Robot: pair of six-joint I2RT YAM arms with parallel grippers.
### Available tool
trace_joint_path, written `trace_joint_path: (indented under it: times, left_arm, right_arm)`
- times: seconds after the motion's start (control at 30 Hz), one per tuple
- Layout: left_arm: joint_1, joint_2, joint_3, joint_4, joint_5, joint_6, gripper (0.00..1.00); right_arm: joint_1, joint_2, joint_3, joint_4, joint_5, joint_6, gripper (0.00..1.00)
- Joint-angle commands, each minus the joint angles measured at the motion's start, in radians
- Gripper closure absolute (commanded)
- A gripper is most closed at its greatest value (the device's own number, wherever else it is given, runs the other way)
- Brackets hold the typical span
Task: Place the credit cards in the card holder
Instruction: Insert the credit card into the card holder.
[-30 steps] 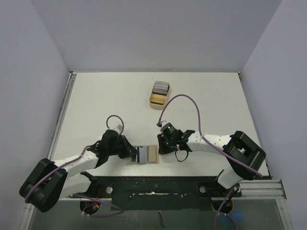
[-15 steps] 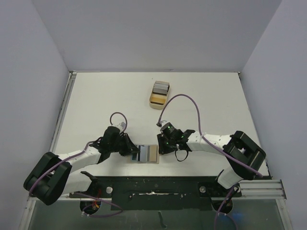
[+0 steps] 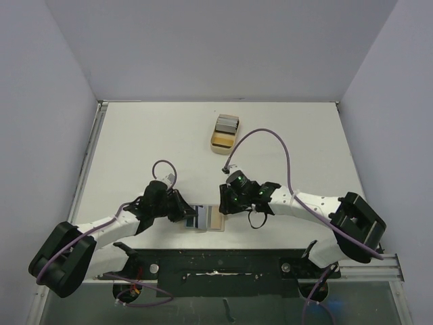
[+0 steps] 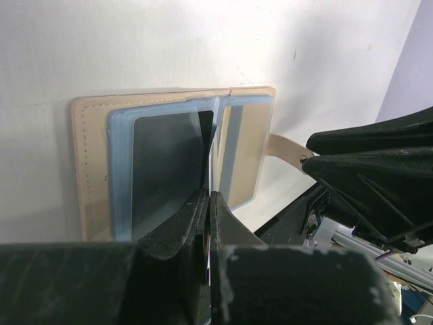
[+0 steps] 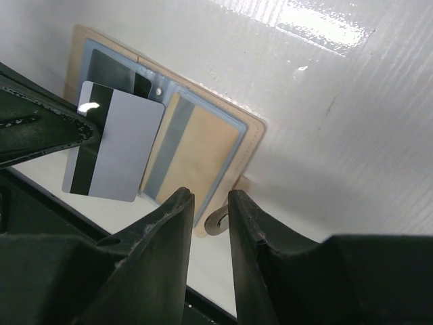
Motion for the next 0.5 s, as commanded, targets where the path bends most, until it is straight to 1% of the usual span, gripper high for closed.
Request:
trace_joint_path:
  times: [0.0, 0.17, 0.37, 0.47]
  left_arm:
    - [-0.002, -0.016, -0.002, 0.044, -0.002, -0.009, 1.0]
    - [-0.003, -0.014, -0.007, 0.064, 0.01, -0.002, 1.0]
    - [0.003, -0.026, 0.015, 0.047, 0.019, 0.032, 1.0]
    - [0.005, -0.026, 0.031, 0.035, 0.017, 0.064, 1.0]
  right_arm:
    - [0.019, 0.012, 0.046, 0.043, 0.028, 0.032, 0.72]
    - [0.023, 0.07, 0.061, 0.047, 0.037, 0.029, 0.75]
    - [0.023, 0.143, 0.059, 0.052, 0.044, 0.013, 0.78]
    - [0.024, 0.171, 0.047, 0.053, 0.049, 0.008, 0.81]
